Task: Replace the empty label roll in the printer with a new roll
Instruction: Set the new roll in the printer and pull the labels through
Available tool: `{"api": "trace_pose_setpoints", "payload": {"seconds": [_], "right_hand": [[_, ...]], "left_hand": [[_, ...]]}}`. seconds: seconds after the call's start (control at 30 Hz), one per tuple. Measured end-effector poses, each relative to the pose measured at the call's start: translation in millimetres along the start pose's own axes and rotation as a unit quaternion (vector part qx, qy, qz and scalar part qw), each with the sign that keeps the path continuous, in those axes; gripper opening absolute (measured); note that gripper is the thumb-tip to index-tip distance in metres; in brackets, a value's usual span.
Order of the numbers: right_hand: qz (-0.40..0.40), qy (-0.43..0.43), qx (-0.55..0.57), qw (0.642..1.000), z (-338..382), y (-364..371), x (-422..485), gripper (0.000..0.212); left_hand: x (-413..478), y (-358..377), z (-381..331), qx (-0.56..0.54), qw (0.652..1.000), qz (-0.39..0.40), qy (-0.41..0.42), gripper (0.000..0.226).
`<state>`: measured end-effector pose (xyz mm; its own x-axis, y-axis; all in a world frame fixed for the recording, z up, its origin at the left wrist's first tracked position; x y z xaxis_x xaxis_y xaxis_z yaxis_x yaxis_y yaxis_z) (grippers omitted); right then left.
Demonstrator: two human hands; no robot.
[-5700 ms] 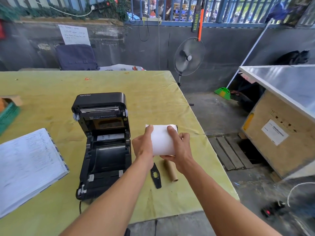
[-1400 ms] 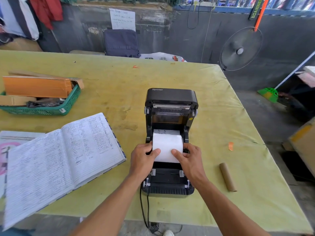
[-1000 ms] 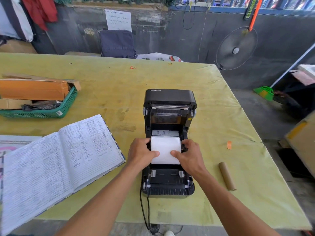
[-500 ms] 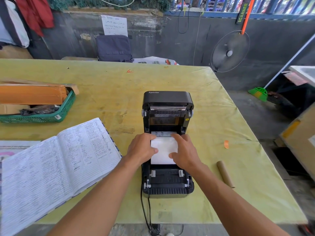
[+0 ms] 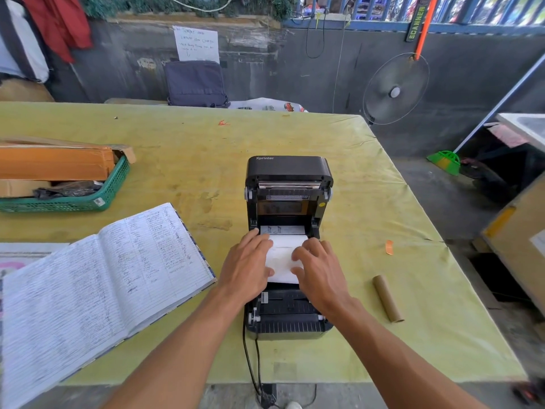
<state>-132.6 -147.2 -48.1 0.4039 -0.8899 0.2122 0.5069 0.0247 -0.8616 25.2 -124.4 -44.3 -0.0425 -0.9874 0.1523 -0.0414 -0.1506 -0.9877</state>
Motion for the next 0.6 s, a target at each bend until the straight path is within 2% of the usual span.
{"api": "trace_pose_setpoints", "payload": {"seconds": [0.13,0.33,0.6], "right_hand": [[0.000,-0.033,-0.028,0.999,-7,5,-1,0.011],[0.012,-0.077,-0.063,0.995,-9,12,-10,0.024],[0.042,-0.111,-0.111,0.987,-16,17,-26,0.022]], "left_hand": [[-12,7,4,0.021,0.998,-0.036,0.050,0.059],[-19,17,1,0.062,0.992,-0.075,0.077,0.045],[-30,36,-1,0.087,0.986,-0.119,0.071,0.044]]}}
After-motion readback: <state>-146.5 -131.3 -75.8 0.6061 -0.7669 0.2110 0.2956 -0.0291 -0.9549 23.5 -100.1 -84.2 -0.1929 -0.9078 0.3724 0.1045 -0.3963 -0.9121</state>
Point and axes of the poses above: each hand's wrist, its own x-axis towards the middle knuckle, its own y-axis out of the palm, z = x × y, the point moved 2 cm from there along x, towards the middle knuckle, and after that the axes turned 12 degrees about x, right-handed, at the moved point
